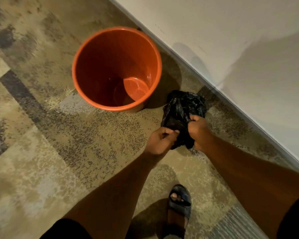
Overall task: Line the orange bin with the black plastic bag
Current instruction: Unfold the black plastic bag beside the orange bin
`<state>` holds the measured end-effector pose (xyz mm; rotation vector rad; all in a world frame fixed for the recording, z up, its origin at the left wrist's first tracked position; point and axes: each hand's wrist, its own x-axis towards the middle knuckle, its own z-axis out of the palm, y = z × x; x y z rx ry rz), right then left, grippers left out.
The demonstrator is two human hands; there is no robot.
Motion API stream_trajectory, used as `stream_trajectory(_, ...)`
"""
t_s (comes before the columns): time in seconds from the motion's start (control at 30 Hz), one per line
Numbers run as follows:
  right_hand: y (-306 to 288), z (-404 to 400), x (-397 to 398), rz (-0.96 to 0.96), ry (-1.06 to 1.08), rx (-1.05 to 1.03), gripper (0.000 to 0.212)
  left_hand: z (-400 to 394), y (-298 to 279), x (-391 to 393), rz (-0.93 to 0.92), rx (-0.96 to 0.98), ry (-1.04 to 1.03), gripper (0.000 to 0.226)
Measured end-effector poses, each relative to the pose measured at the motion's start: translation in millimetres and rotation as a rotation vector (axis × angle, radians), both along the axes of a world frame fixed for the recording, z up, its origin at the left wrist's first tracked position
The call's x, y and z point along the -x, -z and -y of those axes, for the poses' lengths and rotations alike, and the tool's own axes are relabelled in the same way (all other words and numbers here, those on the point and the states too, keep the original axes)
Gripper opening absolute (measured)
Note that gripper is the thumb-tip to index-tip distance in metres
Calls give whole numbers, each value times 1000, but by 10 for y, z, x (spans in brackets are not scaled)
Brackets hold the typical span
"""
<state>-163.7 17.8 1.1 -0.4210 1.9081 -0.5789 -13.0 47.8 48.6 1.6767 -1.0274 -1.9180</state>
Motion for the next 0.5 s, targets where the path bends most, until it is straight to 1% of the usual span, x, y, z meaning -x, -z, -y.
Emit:
stream_trajectory(0.03,-87,-37,38,-36,-63,32,40,31,-54,-1,13,-28,-78,27)
stream_trajectory(0.1,-258,-122,105,-149,-260,180,30,123,-176,28,-10,-136,-209,42)
stream_trajectory(0.13,-344,-167,140,-192,-360,290,21,168,-240,66,-20,-181,-212,45)
stream_trajectory(0.17,-410,-215,156,-223,-443,386,15,201,-286,112,-3,-194,-160,45)
stream_trajectory(0.23,-520,-278,213,-307,-511,471,15,243,-375,232,69,-137,-57,33)
stream_trajectory(0.3,-603,-291,324,-378,-420,423,19,291,-477,300,97,-71,-101,28)
stream_trajectory(0.37,-682,-297,464,-387,-278,344,21,345,-572,303,98,-8,-172,35)
stream_trajectory(0.43,-792,-291,586,-342,-170,272,27,399,-674,297,132,48,-199,41)
stream_trajectory(0.5,-903,-263,665,-284,-94,211,39,431,-764,281,192,99,-238,44)
